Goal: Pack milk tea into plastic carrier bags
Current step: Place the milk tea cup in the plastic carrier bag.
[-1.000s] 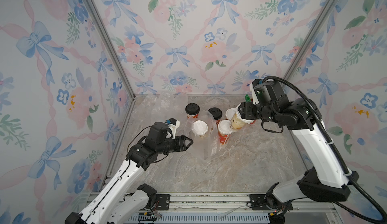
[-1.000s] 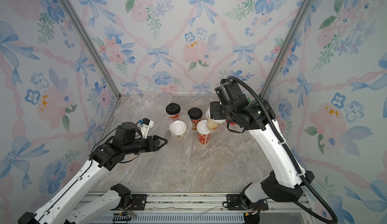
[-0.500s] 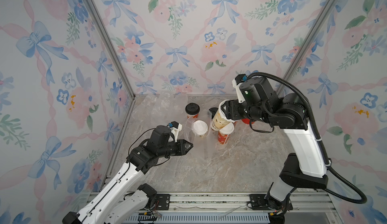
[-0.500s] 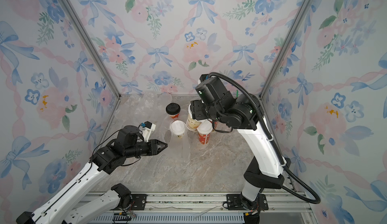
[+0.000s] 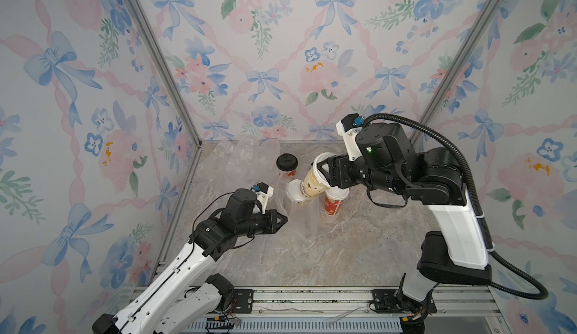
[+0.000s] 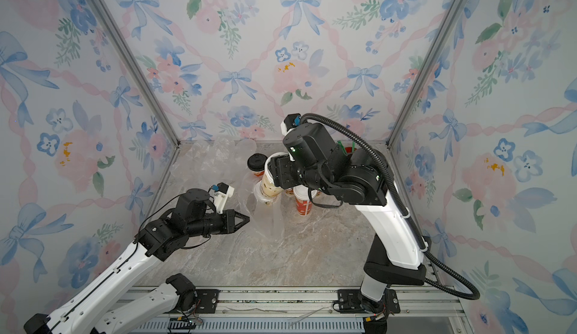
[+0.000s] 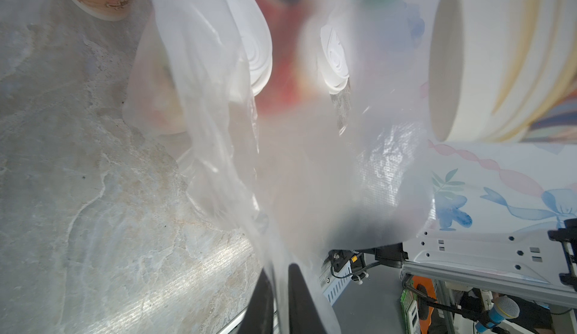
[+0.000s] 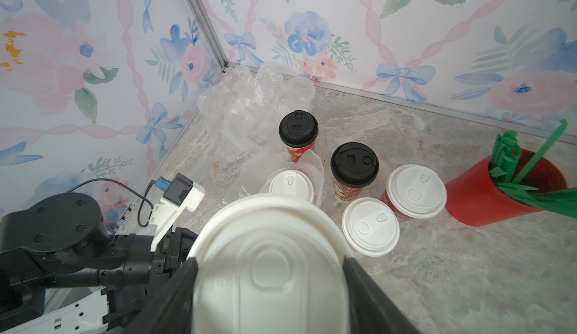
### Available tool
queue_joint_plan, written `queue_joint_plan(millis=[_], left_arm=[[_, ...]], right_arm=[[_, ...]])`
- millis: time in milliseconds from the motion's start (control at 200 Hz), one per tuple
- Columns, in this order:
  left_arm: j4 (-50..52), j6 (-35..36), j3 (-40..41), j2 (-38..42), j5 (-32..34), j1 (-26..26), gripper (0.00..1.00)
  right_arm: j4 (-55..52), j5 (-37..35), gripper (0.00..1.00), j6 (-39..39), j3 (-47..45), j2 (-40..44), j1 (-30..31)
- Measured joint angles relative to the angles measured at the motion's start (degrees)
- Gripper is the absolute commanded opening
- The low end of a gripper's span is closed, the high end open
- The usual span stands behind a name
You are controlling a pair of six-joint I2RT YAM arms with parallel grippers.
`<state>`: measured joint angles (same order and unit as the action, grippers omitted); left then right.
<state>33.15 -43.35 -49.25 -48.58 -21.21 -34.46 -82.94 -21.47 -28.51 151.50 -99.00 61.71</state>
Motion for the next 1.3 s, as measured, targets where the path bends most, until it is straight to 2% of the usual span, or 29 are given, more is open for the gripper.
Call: queue_joint_plan(millis=[405,800,1300], left_arm=[[0.0,0.0,0.0,0.0,0.9,0.0,0.05],[0.0,-0.4,-0.7,0.0,0.9,0.0,0.01],[0.0,-0.9,-1.7,0.1,0.8,0.0,0.0]], right_arm=[[0.2,1.5,0.63,-1.3,-0.6,-2.5,1.3],[1.5,3.3,0.62,-3.0,-17.3,-2.7,1.2],[16.7,6.3,0.6,-5.2,-42.2,0.1,-0.6]])
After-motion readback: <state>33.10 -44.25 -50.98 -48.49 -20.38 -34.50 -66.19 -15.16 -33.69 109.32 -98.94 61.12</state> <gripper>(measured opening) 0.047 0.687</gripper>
